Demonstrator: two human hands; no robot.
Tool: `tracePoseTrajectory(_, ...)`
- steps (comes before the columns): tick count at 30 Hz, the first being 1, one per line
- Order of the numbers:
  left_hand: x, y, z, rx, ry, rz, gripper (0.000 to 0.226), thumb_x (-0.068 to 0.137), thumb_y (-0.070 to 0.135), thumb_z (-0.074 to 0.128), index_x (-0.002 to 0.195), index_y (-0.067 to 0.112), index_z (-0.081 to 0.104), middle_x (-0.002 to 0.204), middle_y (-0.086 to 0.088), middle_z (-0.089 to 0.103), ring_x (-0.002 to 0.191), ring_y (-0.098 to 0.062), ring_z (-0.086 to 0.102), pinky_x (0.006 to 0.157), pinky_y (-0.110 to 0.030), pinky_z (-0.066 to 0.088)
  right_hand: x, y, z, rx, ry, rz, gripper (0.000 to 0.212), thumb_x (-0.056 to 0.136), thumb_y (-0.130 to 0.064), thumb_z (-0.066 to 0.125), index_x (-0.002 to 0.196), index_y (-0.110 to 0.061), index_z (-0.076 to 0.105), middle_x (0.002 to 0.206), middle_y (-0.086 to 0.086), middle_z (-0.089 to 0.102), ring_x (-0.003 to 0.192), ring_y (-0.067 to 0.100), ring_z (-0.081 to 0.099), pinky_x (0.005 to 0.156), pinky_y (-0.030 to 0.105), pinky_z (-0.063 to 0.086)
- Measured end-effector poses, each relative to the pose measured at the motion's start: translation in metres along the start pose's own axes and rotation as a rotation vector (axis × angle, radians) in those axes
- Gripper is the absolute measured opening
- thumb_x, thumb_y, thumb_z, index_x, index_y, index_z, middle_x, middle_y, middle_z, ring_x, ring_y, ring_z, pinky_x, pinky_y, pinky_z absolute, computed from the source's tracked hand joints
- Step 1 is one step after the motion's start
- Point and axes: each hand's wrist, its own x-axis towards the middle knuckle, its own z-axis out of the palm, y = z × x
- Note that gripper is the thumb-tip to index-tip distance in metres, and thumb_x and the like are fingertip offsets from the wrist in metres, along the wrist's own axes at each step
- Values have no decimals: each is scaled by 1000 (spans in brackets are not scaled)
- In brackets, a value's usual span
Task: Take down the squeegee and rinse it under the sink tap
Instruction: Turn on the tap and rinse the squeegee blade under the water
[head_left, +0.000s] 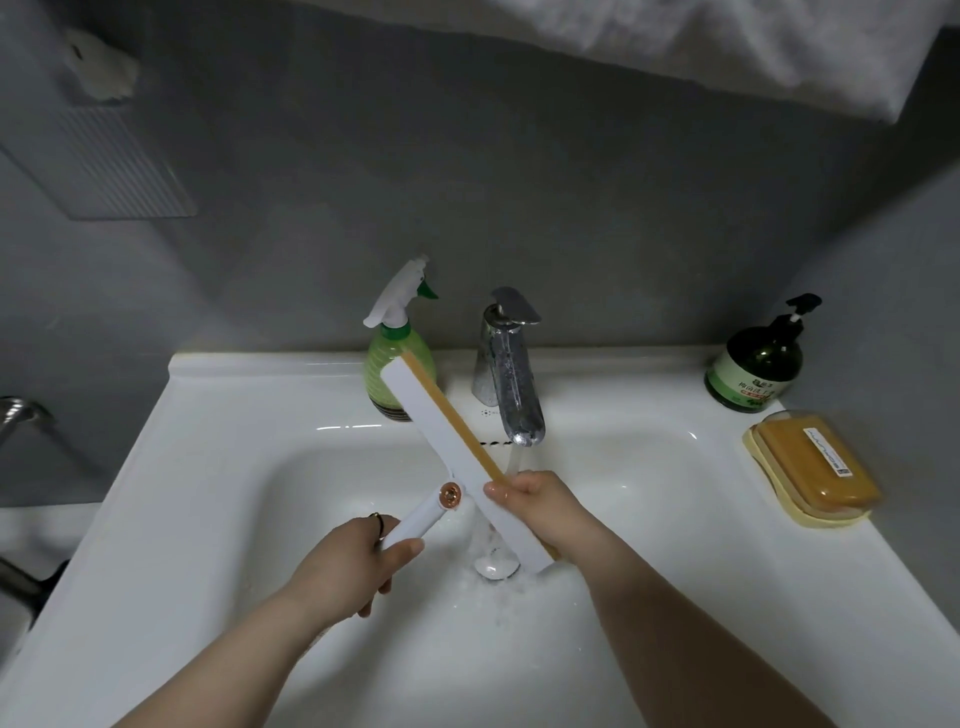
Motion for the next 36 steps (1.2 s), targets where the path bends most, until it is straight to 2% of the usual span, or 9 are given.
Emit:
tracePoseTrajectory(3, 0, 4, 6, -30, -30, 6, 26, 90, 34, 51, 67, 24, 46, 52, 6, 54, 26, -6, 41, 45, -21, 36, -1, -2, 4, 26, 50, 0, 23, 89, -29, 52, 70, -18, 60, 65, 1, 62, 45, 6, 60, 46, 19, 46)
tracePoseTrajectory(9, 6, 7, 19, -102, -123, -27, 28, 91, 35, 48, 68, 21, 43, 46, 7, 52, 23, -8, 38, 32, -12, 31, 0, -6, 1, -59, 116, -100, 28, 92, -14, 46, 98, 9, 62, 80, 10, 56, 59, 15, 55, 61, 25, 44)
tracePoseTrajectory(11, 8, 6, 20, -120, -160, -47, 30, 91, 36, 48, 67, 20, 41, 35, 7, 50, 22, -9, 37, 33, -13, 29, -1, -3, -1, -93, 87, -62, 29, 92, -17, 47, 89, 9, 60, 80, 12, 52, 69, 18, 48, 63, 26, 38)
tracePoseTrajectory(16, 10, 6, 28, -153, -239, -56, 26, 91, 36, 47, 77, 14, 48, 27, 7, 48, 21, -7, 37, 31, -11, 30, -4, 1, -5, -25, 148, -26, 19, 85, -13, 59, 68, -10, 67, 59, -7, 51, 56, 3, 46, 50, 12, 40)
tracePoseTrajectory(20, 10, 7, 38, -205, -250, -56, 26, 91, 36, 49, 73, 17, 49, 27, 6, 48, 20, -7, 37, 31, -10, 30, -1, 4, -1, -113, 291, -5, 53, 82, -25, 60, 34, -21, 37, 39, -9, 35, 46, 13, 36, 52, 23, 33)
tracePoseTrajectory(24, 11, 6, 36, -186, -245, -44, 27, 90, 37, 49, 73, 17, 48, 27, 6, 47, 20, -8, 37, 32, -12, 31, -1, 2, -3, -317, 189, -106, 43, 91, -21, 46, 49, -17, 38, 52, -3, 37, 57, 15, 36, 49, 23, 28)
tracePoseTrajectory(27, 12, 7, 34, -153, -263, -27, 28, 91, 36, 48, 70, 17, 46, 27, 6, 47, 20, -7, 37, 32, -13, 32, -2, 3, -5, -219, 125, -114, 25, 90, -15, 49, 68, -7, 58, 62, -1, 46, 62, 12, 42, 52, 15, 32)
tracePoseTrajectory(29, 11, 8, 34, -135, -271, -17, 27, 91, 37, 48, 71, 18, 45, 30, 6, 49, 21, -7, 38, 33, -15, 33, -3, 4, -6, -117, 162, -94, 23, 85, -14, 58, 62, -16, 58, 62, -6, 52, 58, 4, 47, 48, 3, 36)
tracePoseTrajectory(36, 17, 22, 41, -126, -205, 44, 38, 91, 36, 48, 121, 13, 43, 60, 6, 55, 24, -4, 43, 34, -10, 34, -1, 3, -3, -166, 244, -82, 45, 86, -26, 56, 45, -24, 39, 41, -9, 40, 47, 8, 36, 41, 11, 31)
